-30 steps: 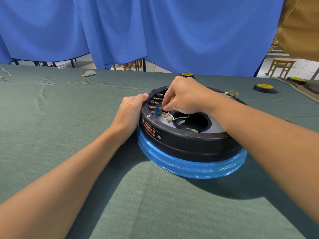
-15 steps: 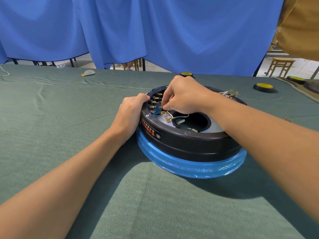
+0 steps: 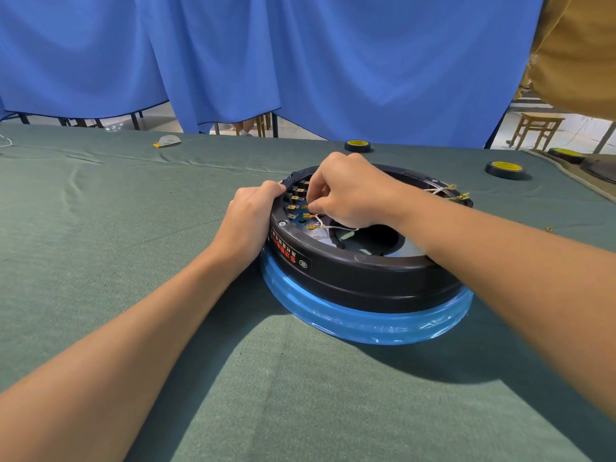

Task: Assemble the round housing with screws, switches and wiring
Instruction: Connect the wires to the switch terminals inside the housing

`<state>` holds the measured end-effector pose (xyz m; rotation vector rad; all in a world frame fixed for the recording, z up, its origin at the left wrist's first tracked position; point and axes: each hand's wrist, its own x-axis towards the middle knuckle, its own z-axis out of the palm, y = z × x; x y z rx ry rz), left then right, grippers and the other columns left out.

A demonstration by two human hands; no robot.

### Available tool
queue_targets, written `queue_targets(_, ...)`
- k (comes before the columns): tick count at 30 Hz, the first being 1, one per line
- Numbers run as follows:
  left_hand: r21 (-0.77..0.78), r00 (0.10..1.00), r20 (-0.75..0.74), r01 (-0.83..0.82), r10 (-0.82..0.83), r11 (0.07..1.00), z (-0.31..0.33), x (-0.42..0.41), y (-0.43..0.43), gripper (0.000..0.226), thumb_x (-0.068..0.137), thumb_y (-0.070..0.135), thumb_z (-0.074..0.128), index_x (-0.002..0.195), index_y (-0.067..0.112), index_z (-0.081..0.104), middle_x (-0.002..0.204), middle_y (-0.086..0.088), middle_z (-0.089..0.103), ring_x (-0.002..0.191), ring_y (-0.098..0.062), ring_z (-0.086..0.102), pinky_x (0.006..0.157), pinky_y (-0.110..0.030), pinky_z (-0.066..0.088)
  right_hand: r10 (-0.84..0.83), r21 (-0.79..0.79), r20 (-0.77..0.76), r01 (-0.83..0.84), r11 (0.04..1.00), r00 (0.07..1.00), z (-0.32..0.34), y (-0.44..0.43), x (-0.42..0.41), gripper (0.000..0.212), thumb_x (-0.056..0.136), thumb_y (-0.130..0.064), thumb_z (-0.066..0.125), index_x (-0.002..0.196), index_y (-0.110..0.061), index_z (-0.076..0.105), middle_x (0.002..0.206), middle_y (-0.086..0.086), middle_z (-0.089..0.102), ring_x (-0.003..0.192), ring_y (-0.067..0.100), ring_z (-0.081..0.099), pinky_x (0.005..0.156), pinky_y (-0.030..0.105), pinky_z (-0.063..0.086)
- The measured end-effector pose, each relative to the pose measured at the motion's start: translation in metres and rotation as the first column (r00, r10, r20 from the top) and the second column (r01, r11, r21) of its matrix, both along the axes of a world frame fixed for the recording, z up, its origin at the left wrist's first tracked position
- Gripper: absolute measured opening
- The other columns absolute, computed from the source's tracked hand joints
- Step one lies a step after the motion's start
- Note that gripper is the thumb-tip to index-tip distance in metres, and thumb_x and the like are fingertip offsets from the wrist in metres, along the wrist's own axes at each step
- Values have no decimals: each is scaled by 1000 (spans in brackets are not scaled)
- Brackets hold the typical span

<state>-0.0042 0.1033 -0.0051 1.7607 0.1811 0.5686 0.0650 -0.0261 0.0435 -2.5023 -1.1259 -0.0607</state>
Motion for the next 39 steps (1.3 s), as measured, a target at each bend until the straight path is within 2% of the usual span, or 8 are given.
queue_targets(3, 12, 999, -32, -10, 10, 1000, 1, 1, 2, 50, 77, 41, 41, 81, -7, 56, 86, -21, 55, 84, -32, 50, 92, -59, 40, -36, -2, 21, 36, 999, 999, -2, 3, 0, 14, 89, -10, 63, 80, -20, 64, 87, 5, 61, 90, 23, 59, 78, 37, 54)
queue_targets(6, 27, 999, -40, -7, 8, 1000, 1, 0, 0, 39, 78, 40, 40, 76, 6, 58, 86, -21, 54, 84, -33, 50, 91, -58, 40, -77, -4, 27, 77, 997, 997, -3, 7, -1, 13, 87, -10, 62, 79, -21, 62, 96, 10, 63, 92, 29, 60, 82, 42, 55)
queue_targets(18, -9, 998, -49, 31, -32, 999, 2, -1, 0, 59, 74, 43, 46, 82, -14, 56, 78, -17, 57, 78, -27, 49, 88, -59, 40, -121, 24, -14, 122, 992, 993, -4, 13, 0, 7, 87, -12, 61, 88, -12, 68, 94, 9, 63, 91, 31, 60, 83, 43, 55)
queue_targets(24, -11, 999, -18, 48, -49, 999, -2, 2, 3, 54, 77, 41, 46, 84, -11, 60, 76, -15, 58, 74, -25, 51, 75, -41, 36, -98, 73, -88, 105, 992, 991, -3, 10, 0, 10, 89, -10, 64, 84, -17, 69, 89, 7, 64, 90, 23, 59, 65, 26, 43)
queue_targets(29, -2, 999, 8, 49, -49, 999, -6, 4, 7, 35, 98, 22, 43, 75, 8, 65, 61, 1, 63, 61, -12, 55, 63, -27, 41, -117, 109, -109, 129, 986, 987, -4, 11, 1, 9, 88, -8, 64, 90, -11, 73, 97, 10, 68, 93, 23, 60, 71, 28, 47)
queue_targets(34, -3, 996, -1, 93, -93, 996, -8, 4, 5, 61, 82, 48, 42, 119, 5, 65, 122, -12, 67, 118, -27, 58, 108, -45, 37, -69, 88, -107, 78, 993, 992, -1, 4, -1, 10, 88, -14, 67, 94, -13, 76, 85, 3, 65, 91, 18, 58, 70, 25, 43)
queue_targets(36, 105, 997, 83, -19, 10, 994, -13, 5, 9, 50, 81, 49, 42, 90, 7, 69, 90, -3, 72, 93, -32, 61, 92, -44, 46, -50, 77, -67, 55, 996, 997, -1, 1, -2, 10, 87, -14, 67, 92, -15, 76, 84, 2, 65, 93, 19, 59, 75, 29, 49)
queue_targets(39, 278, 922, 223, -372, 317, 886, -16, -1, 9, 44, 84, 40, 47, 54, 7, 45, 38, 5, 35, 51, -24, 34, 54, -38, 30, -44, 77, -19, 45, 996, 999, -2, 0, -1, 8, 86, -15, 67, 87, -19, 74, 88, 4, 66, 96, 22, 58, 84, 38, 54)
